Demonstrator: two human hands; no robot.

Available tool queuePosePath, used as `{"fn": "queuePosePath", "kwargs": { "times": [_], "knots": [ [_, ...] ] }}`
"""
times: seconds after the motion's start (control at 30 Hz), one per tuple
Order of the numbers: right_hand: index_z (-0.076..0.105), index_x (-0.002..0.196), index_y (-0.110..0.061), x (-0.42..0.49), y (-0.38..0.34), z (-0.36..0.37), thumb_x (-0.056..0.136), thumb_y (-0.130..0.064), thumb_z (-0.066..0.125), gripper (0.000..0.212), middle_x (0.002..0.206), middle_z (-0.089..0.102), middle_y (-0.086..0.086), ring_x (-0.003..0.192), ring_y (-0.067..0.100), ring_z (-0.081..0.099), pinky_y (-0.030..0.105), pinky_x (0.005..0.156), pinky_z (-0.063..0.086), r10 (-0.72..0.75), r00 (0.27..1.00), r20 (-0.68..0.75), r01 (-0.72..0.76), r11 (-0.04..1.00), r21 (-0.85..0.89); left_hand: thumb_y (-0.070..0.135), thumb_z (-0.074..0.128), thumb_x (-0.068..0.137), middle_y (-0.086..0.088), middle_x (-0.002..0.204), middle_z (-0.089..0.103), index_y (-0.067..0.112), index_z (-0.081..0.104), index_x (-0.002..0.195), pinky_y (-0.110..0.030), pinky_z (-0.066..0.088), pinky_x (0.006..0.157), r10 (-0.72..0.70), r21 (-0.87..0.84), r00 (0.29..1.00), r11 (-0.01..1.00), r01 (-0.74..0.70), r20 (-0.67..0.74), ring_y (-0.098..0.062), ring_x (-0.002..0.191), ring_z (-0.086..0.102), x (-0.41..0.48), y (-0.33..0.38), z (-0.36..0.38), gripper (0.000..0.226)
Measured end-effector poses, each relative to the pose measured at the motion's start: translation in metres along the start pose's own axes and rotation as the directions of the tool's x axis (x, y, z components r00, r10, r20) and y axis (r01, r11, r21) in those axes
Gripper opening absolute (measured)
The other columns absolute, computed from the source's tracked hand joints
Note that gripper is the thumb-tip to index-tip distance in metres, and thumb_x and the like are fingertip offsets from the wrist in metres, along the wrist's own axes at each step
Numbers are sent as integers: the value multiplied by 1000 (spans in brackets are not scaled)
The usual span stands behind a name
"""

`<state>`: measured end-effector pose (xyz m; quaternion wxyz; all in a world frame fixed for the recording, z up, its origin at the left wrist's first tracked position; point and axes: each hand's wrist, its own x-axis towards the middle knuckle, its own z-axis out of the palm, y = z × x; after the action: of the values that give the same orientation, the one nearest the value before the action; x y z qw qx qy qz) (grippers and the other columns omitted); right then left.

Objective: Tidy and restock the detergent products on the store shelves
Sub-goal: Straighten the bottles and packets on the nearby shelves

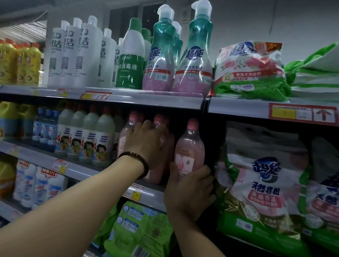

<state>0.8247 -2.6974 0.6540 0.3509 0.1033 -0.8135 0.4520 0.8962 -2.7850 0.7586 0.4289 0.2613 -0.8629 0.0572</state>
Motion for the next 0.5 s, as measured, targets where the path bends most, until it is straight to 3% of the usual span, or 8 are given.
{"fn": "queuePosePath", "kwargs": {
  "times": [0.13, 0.23, 0.27, 0.33, 0.4, 0.5],
  "knots": [
    [43, 126, -10, 0, 1, -1, 83, -71, 68, 79, 116, 62, 18, 104, 38, 64, 49, 85, 46, -4, 1000, 23, 3, 1000, 30, 47, 76, 79, -2, 106, 68, 27, 54, 110, -35, 38, 72, -47, -136, 997, 990, 38, -65, -32, 101, 61, 8, -7, 0, 44],
    [42, 128, -11, 0, 2, -2, 83, -71, 67, 80, 118, 62, 18, 106, 38, 64, 50, 86, 47, -8, 1000, 26, 7, 999, 51, 29, 90, 75, 10, 102, 63, 24, 50, 113, -21, 38, 61, 10, -419, 999, 908, 7, 40, -17, 89, 59, 12, -20, -5, 55],
    [41, 128, -11, 0, 2, -2, 83, -71, 66, 79, 119, 62, 18, 106, 38, 64, 50, 86, 47, -11, 1000, 28, 10, 998, 55, 24, 90, 75, 11, 107, 65, 27, 50, 117, -17, 44, 66, 68, -469, 994, 883, -20, 86, -15, 94, 63, 14, -25, -8, 58],
    [40, 128, -11, 0, 2, -2, 84, -71, 65, 78, 119, 62, 18, 106, 38, 64, 49, 86, 47, -16, 999, 27, 15, 998, 55, 24, 85, 78, 6, 127, 66, 38, 47, 134, -31, 56, 89, 179, -441, 968, 894, -85, 177, -20, 115, 66, 20, -33, -13, 69],
    [41, 128, -11, 0, 3, -2, 84, -72, 65, 78, 119, 62, 18, 105, 38, 65, 49, 86, 47, -19, 1000, 20, 18, 998, 57, 35, 78, 80, -2, 143, 57, 52, 32, 147, -48, 53, 103, 240, -284, 926, 946, -156, 292, -28, 130, 58, 28, -36, -21, 83],
    [43, 131, -12, 1, 4, 0, 85, -74, 62, 79, 120, 62, 16, 107, 37, 65, 48, 87, 47, -23, 999, 22, 21, 997, 79, 35, 72, 91, -10, 156, 40, 52, 17, 157, -53, 47, 110, 199, -55, 860, 979, -197, 470, -35, 138, 48, 38, -35, -30, 88]
  ]
}}
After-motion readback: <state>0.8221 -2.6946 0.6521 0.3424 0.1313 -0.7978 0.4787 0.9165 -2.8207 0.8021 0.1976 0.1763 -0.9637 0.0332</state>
